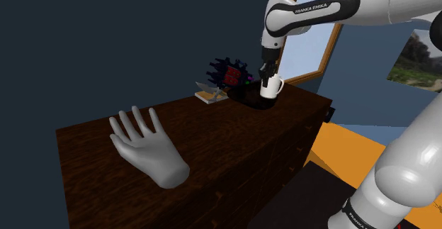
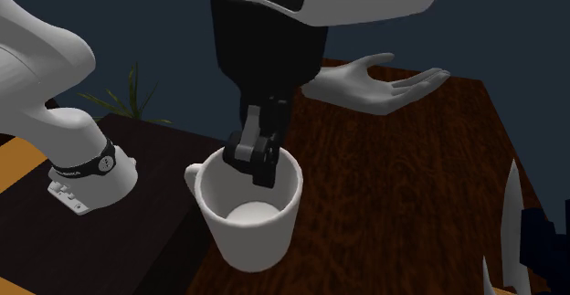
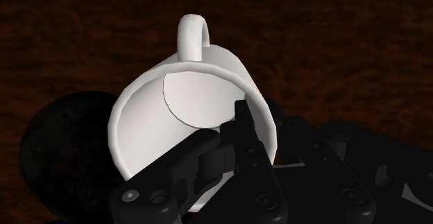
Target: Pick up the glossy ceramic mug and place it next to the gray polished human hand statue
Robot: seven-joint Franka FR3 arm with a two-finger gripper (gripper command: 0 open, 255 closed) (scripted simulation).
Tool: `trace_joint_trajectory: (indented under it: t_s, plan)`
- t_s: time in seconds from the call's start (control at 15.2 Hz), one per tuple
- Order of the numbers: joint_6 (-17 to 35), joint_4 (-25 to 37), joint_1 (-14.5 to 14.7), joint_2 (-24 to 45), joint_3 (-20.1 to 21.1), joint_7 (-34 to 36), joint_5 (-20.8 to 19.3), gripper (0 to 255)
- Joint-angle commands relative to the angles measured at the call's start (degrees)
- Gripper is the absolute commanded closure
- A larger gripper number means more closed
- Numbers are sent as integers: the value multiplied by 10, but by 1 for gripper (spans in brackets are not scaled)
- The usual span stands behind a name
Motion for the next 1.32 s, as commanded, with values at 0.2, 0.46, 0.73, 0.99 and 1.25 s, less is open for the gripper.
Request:
trace_joint_trajectory:
  t_s: [0.2,0.46,0.73,0.99,1.25]
  plan:
    - [-38,38,1,0,1,-2,1,255]
    - [-45,21,18,-21,23,37,5,255]
    - [-48,-1,42,-42,55,90,13,255]
    - [-52,-12,66,-54,87,144,23,255]
    - [-56,-12,90,-56,121,198,34,255]
